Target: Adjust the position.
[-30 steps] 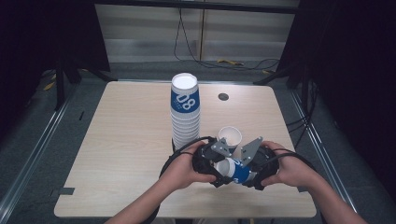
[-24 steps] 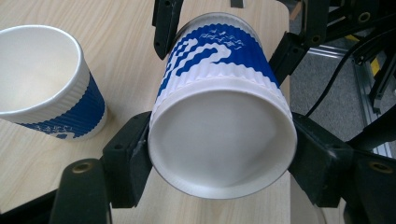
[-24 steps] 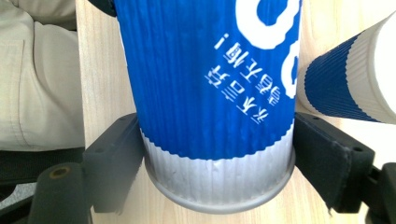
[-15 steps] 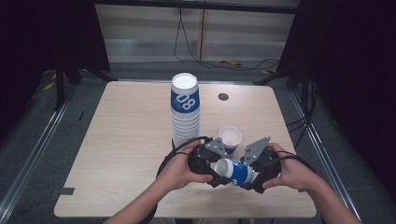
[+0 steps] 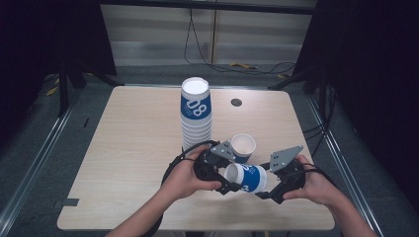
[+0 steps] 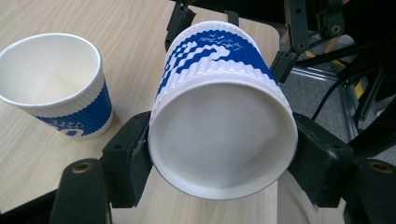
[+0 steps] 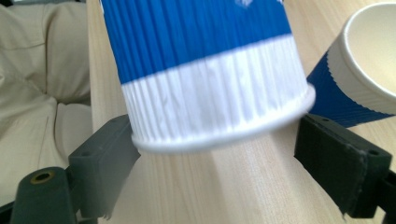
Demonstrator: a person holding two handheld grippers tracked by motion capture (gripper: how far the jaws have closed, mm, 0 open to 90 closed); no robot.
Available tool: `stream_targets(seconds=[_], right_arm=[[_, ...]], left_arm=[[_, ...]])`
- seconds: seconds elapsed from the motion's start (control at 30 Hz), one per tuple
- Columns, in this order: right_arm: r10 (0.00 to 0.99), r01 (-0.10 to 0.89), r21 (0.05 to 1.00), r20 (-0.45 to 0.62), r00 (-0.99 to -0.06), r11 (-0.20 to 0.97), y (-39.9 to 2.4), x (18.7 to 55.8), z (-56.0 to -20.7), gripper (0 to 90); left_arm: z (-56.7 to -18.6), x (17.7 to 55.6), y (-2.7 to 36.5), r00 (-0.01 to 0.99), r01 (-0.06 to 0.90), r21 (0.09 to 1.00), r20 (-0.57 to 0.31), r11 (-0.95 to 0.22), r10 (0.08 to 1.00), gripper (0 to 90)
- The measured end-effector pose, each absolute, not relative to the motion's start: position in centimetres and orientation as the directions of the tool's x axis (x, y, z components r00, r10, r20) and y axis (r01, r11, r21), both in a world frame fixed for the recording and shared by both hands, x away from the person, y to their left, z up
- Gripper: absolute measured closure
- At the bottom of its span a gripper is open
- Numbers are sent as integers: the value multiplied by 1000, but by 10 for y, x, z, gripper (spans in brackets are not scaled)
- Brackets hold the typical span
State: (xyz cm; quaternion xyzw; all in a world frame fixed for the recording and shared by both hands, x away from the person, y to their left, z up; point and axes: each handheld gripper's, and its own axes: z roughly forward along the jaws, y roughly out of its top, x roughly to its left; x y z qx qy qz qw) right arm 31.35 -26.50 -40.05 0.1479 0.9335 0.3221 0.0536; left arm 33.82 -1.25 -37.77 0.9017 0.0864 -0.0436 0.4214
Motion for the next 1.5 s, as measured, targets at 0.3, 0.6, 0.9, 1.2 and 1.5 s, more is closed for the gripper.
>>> stream_targets(seconds=[0.3,0.6,0.9,1.2,1.5], right_arm=[[356,261,715,18,-934,648,-274,311,-401,130],[345,249,738,23,-938,628,-270,312,-401,128],[315,218,748,12,-949,627,-264,313,-401,121],[287,178,740,-21,-958,649,-259,314,-400,129],[279,175,721,-26,-960,670,-259,314,-400,169]], left_arm=[[-379,341,-8,976,220,762,-169,-609,141,292],[-380,341,-8,972,233,768,-188,-597,138,292],[-382,342,-7,970,242,774,-208,-585,126,292],[-382,342,-6,971,237,777,-201,-584,126,292],[-386,341,-8,972,234,774,-201,-589,123,295]])
